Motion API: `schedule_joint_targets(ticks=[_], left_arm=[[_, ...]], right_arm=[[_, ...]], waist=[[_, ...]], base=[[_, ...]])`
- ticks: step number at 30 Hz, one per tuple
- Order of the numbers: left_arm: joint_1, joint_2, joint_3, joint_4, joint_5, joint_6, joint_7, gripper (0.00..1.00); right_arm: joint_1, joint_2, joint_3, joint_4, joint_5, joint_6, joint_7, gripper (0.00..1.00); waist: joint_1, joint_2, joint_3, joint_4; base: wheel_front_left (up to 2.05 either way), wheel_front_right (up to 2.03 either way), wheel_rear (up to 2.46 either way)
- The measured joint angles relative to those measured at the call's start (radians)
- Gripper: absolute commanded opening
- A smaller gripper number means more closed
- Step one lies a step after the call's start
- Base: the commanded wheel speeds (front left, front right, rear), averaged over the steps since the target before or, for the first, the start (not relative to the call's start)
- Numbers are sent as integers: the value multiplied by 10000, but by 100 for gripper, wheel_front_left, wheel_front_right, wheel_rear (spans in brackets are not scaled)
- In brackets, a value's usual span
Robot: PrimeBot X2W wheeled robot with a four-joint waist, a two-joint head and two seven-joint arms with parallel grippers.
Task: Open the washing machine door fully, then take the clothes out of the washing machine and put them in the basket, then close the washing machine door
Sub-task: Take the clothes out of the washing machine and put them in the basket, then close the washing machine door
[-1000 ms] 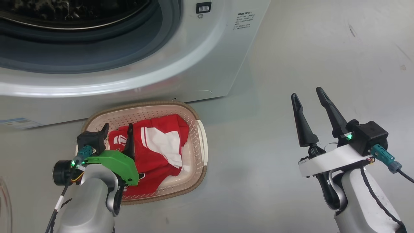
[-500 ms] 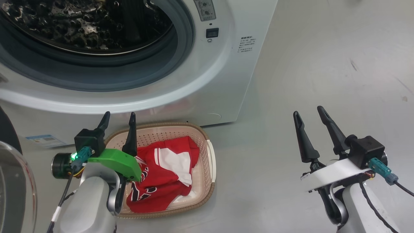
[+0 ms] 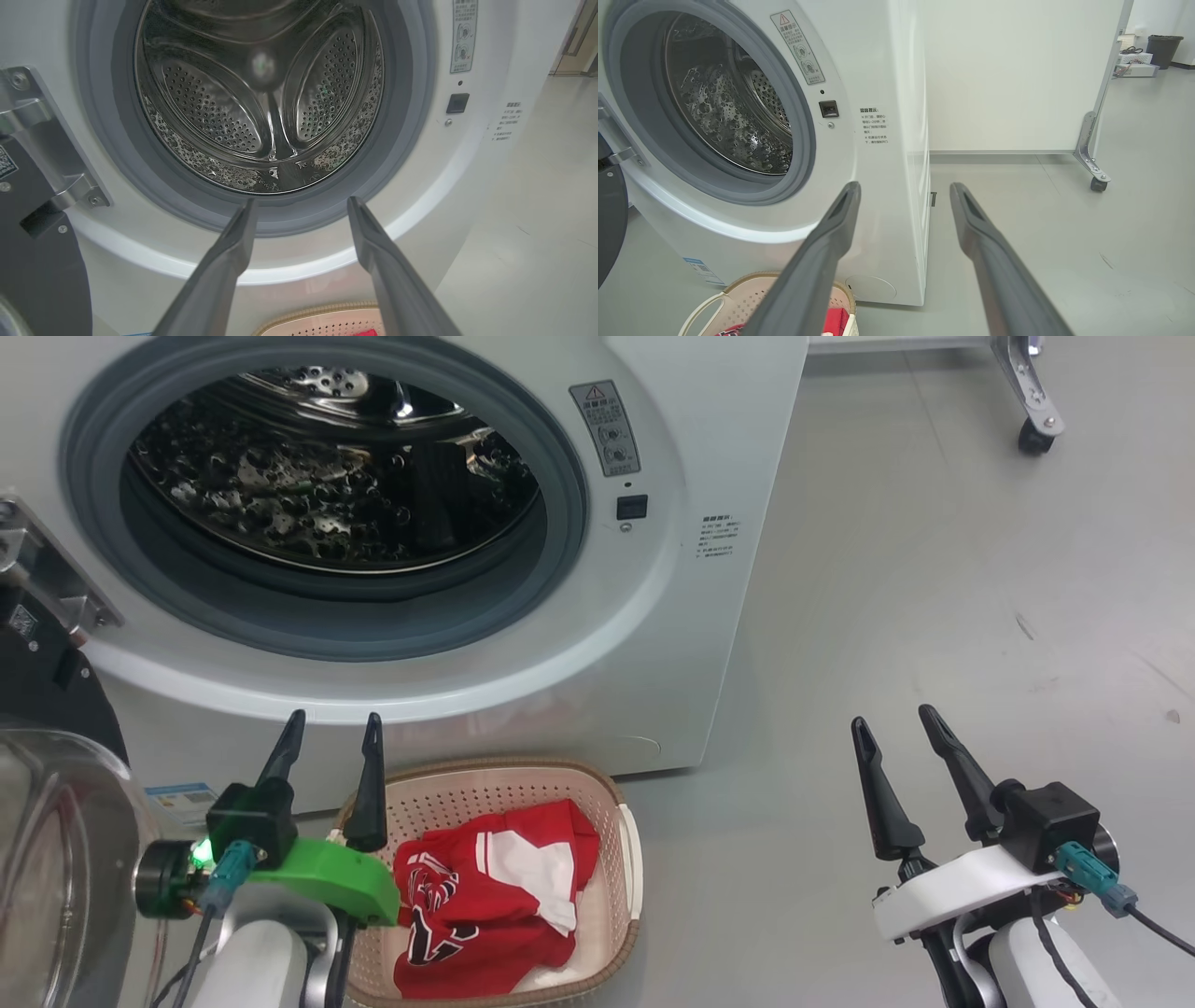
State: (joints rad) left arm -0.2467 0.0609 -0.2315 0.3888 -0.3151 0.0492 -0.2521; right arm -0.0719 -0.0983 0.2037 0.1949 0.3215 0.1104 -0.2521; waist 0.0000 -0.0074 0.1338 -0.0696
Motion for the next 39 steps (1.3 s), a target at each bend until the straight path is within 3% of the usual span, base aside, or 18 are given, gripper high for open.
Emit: schedule_joint_targets(ticks=[19, 39], left_arm=[[2115, 77, 224, -1429, 0, 207, 0, 100], [2820, 288, 113, -2669, 349, 372, 8, 100]], right_arm=[[770, -12, 67, -148, -88, -213, 2, 100], [1069, -75, 13, -635, -88, -416, 107, 100]], waist=[[0, 0, -1392, 202], [0, 0, -1480, 56]], base=[[0, 0, 0], [0, 0, 0]])
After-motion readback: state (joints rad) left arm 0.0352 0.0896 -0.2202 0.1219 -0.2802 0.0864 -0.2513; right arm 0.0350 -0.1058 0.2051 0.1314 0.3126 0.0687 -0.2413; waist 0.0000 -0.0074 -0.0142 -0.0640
